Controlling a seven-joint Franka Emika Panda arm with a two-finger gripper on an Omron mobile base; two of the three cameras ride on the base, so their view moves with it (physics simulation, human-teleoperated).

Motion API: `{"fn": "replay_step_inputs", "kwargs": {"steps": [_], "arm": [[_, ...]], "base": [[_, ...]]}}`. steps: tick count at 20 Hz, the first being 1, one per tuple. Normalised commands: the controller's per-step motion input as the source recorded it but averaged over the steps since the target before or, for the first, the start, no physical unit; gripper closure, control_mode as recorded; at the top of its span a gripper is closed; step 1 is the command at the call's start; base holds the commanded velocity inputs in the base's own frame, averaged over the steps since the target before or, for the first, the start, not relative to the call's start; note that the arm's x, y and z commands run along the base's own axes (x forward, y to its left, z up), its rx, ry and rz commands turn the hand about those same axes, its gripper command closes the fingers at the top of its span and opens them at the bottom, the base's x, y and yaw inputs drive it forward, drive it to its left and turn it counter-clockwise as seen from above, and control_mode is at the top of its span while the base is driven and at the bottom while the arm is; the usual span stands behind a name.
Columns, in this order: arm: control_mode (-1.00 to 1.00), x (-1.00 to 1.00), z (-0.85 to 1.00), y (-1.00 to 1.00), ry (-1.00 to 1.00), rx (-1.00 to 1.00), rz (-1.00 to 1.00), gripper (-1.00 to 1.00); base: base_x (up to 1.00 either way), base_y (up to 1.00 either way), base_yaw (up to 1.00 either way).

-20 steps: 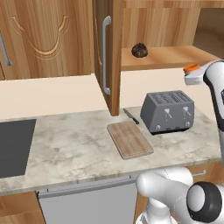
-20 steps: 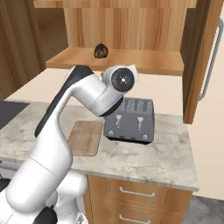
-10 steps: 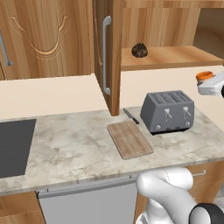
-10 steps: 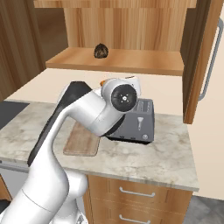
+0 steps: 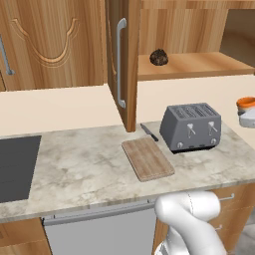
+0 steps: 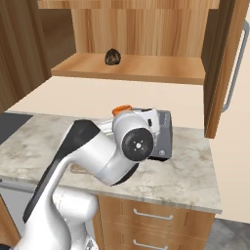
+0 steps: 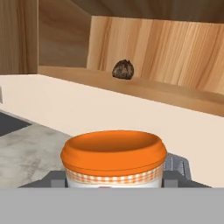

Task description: Pick the bread, place it on the cutting board, pick the jam, place it on the counter, and close the cabinet.

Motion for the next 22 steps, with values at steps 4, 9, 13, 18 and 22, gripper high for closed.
{"fn": "replay_step_inputs", "kwargs": {"steps": [4, 9, 13, 18, 22], "arm": [[-1.0, -0.23, -0.42, -0.15, -0.06, 0.03, -0.04, 1.0], [-1.0, 0.0, -0.32, -0.28, 0.0, 0.1, 0.0, 1.0], [-1.0, 0.0, -0.31, -0.28, 0.0, 0.09, 0.0, 1.0], [-1.0, 0.0, -0.29, -0.22, 0.01, 0.07, 0.0, 1.0], [-1.0, 0.0, -0.24, -0.14, 0.04, 0.05, -0.01, 1.0]], "base": [[0.0, 0.0, 0.0], [0.0, 0.0, 0.0], [0.0, 0.0, 0.0], [0.0, 0.0, 0.0], [0.0, 0.0, 0.0]]}}
